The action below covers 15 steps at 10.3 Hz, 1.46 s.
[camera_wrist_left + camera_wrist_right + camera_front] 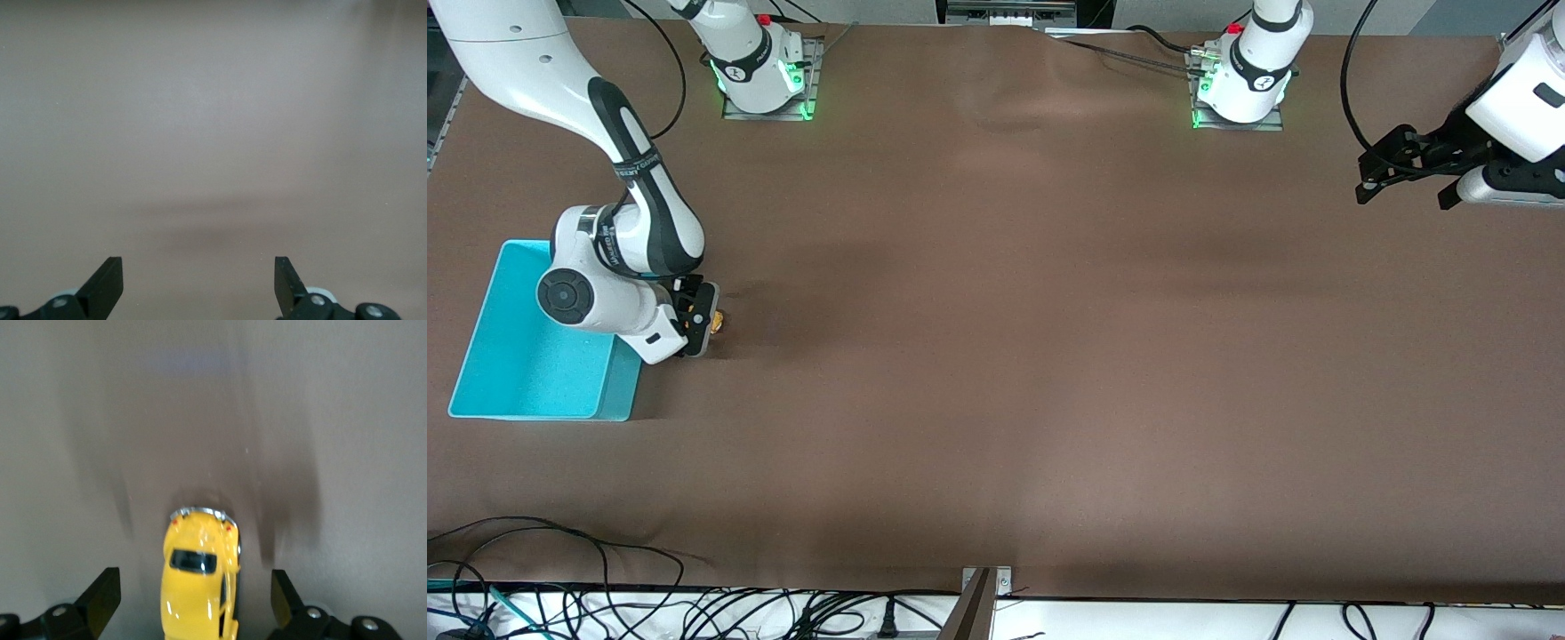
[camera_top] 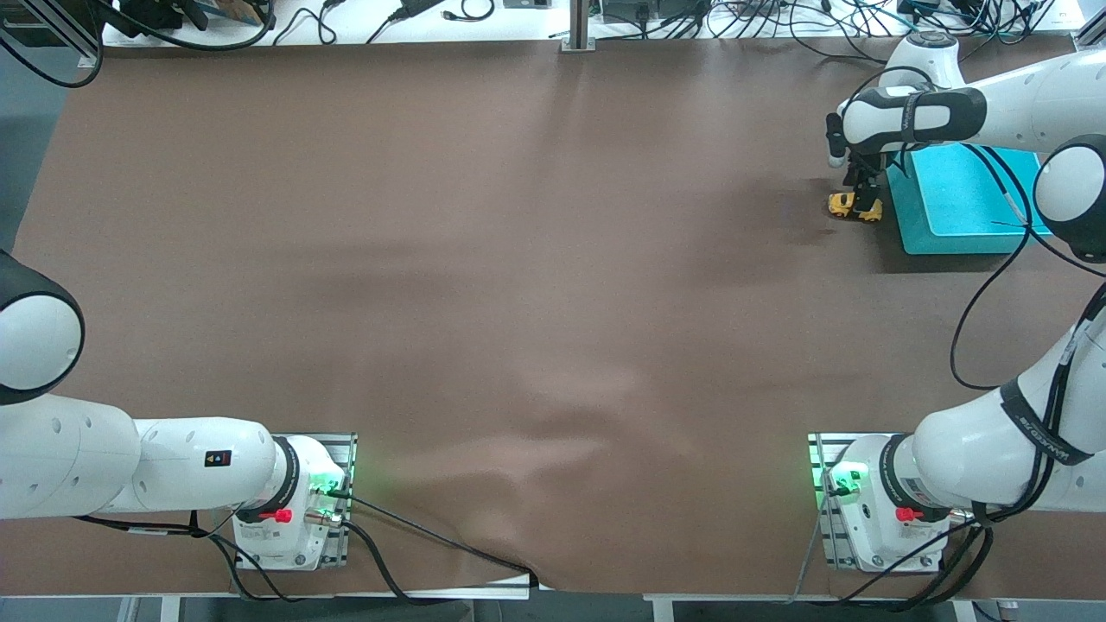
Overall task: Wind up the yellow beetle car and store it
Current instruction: 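Close the right gripper on the car and lift it, then carry the car over the blue box and lower it inside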
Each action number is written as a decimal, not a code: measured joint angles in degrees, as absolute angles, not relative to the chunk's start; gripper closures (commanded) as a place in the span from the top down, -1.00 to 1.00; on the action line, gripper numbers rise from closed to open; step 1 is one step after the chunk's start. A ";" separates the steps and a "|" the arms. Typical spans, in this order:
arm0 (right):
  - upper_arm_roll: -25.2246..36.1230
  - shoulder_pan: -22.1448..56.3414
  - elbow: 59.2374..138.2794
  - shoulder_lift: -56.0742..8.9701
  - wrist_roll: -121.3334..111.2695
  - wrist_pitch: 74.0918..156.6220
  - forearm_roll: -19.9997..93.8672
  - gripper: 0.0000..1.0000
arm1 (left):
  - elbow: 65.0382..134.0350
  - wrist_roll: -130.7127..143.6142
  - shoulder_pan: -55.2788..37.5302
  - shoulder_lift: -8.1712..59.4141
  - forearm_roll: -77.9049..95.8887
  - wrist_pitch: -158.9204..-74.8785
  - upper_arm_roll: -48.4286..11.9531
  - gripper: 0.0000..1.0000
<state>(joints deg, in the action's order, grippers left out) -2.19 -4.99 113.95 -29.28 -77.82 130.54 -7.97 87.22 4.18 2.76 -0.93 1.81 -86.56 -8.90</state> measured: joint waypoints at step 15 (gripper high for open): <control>-3.61 -4.09 96.66 -28.60 -78.61 109.55 -8.03 -1.00 | 87.21 4.18 2.78 -0.90 1.81 -86.37 -8.87 1.00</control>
<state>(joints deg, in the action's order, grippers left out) -3.61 -4.09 96.66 -28.60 -78.61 109.55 -8.03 87.21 4.18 2.78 -0.90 1.81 -86.37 -8.87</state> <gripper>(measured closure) 0.502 0.000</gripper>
